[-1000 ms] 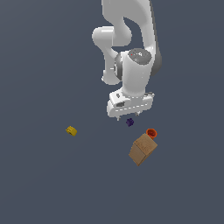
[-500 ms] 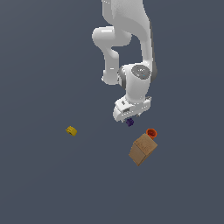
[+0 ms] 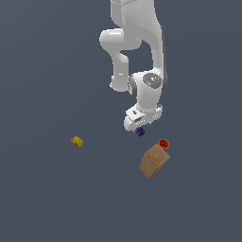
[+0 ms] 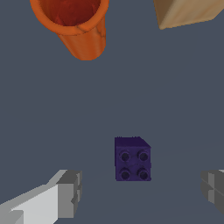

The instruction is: Pick up a designated object from a clutter of objects.

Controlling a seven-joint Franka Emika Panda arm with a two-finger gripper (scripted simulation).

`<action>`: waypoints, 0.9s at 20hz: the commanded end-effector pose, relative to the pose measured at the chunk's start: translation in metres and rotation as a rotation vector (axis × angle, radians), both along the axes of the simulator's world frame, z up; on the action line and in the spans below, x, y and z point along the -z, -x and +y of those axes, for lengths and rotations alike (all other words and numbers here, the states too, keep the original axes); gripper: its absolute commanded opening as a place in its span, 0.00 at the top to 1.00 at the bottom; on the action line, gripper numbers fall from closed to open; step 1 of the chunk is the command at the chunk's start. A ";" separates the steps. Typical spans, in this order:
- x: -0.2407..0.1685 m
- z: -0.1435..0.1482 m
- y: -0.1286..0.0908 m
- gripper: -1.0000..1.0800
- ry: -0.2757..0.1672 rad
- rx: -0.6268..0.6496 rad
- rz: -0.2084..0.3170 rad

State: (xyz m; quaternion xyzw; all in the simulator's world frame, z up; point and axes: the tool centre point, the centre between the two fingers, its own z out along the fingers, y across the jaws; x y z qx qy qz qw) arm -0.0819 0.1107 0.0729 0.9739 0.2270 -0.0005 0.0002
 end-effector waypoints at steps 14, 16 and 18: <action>0.044 0.000 0.002 0.04 -0.001 -0.003 -0.001; 0.048 0.000 0.001 0.04 -0.001 -0.003 -0.001; 0.050 0.000 0.001 0.04 -0.001 -0.003 -0.001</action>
